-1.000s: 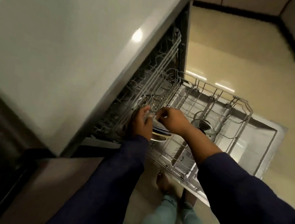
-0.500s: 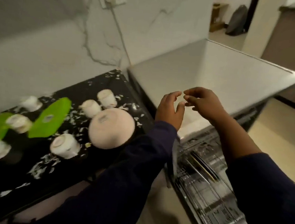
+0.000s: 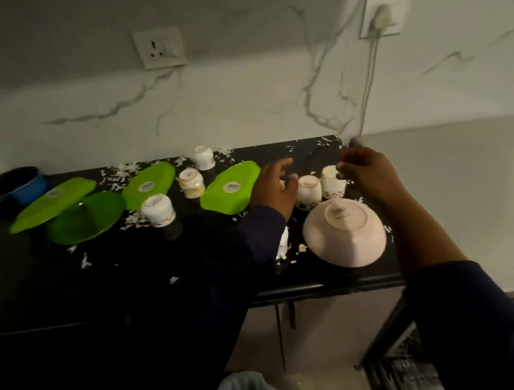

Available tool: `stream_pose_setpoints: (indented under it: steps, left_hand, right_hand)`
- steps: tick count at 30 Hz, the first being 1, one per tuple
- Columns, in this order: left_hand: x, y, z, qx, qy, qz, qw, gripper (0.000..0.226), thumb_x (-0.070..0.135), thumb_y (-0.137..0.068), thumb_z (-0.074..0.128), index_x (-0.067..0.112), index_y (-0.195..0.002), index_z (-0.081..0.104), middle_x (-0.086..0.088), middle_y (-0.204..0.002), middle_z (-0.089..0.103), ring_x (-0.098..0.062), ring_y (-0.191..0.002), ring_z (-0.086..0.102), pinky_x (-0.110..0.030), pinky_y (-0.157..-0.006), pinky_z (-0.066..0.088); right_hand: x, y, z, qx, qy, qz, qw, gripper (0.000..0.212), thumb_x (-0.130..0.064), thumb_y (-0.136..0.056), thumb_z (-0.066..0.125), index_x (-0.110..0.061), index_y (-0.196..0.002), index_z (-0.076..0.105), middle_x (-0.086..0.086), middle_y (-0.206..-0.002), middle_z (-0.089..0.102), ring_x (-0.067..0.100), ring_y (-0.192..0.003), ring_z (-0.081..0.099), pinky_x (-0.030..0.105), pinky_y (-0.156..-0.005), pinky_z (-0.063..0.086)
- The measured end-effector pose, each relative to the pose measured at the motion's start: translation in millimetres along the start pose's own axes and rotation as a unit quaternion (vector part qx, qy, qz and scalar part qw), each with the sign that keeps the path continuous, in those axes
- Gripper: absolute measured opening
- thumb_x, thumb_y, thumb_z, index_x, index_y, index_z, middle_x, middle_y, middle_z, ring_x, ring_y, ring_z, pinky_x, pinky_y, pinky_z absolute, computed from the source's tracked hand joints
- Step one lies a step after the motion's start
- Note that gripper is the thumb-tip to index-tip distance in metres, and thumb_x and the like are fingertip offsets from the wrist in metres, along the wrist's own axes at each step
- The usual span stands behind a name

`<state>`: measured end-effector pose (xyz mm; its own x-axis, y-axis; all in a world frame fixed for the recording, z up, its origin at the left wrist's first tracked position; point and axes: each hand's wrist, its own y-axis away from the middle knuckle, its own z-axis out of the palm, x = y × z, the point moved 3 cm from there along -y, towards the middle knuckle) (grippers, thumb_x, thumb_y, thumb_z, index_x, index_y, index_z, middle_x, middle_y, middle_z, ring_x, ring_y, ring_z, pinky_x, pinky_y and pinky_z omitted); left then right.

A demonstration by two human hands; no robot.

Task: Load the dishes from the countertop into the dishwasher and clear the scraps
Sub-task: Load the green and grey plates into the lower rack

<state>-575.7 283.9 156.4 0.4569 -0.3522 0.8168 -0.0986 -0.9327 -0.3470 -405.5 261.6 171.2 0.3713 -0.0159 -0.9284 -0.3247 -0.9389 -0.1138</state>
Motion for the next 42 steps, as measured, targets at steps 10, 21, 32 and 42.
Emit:
stream_pose_setpoints:
  steps: [10,21,32,42]
  left_hand:
    - [-38.5,0.5,-33.1,0.034,0.028,-0.036,0.998,0.033,0.012,-0.091,0.051,0.008,-0.123,0.052,-0.008,-0.129,0.054,-0.018,-0.115,0.054,-0.029,-0.095,0.043]
    - [-86.2,-9.1,-39.8,0.045,0.026,-0.138,0.989,0.030,0.009,-0.090,0.052,0.004,-0.119,0.053,-0.011,-0.127,0.056,-0.022,-0.115,0.054,-0.027,-0.093,0.041]
    - [-138.1,-24.1,-67.0,0.047,-0.023,-0.252,0.966,0.033,0.010,-0.091,0.050,0.002,-0.123,0.051,-0.015,-0.127,0.056,-0.026,-0.118,0.052,-0.025,-0.095,0.034]
    - [-185.8,-66.3,-66.2,0.015,-0.041,-0.390,0.920,0.042,0.015,-0.091,0.049,0.000,-0.129,0.046,-0.018,-0.137,0.047,-0.032,-0.126,0.043,-0.038,-0.105,0.033]
  right_hand:
    - [-14.9,0.6,45.2,-0.048,0.058,-0.018,0.997,0.038,-0.012,-0.089,0.060,-0.010,-0.126,0.054,0.004,-0.113,0.061,0.020,-0.094,0.062,0.038,-0.078,0.051]
    - [-4.1,-5.7,60.6,-0.098,0.138,-0.008,0.986,0.047,-0.016,-0.086,0.064,-0.011,-0.130,0.050,0.008,-0.127,0.058,0.023,-0.113,0.056,0.043,-0.096,0.048]
    - [-7.8,-37.6,119.1,-0.175,0.154,0.024,0.972,0.038,-0.015,-0.088,0.062,-0.001,-0.122,0.055,0.018,-0.117,0.060,0.024,-0.093,0.058,0.035,-0.084,0.049]
    - [14.6,-141.5,186.5,-0.240,0.229,0.046,0.942,0.034,-0.024,-0.086,0.063,0.001,-0.109,0.063,0.020,-0.106,0.061,0.019,-0.088,0.051,0.022,-0.067,0.036]
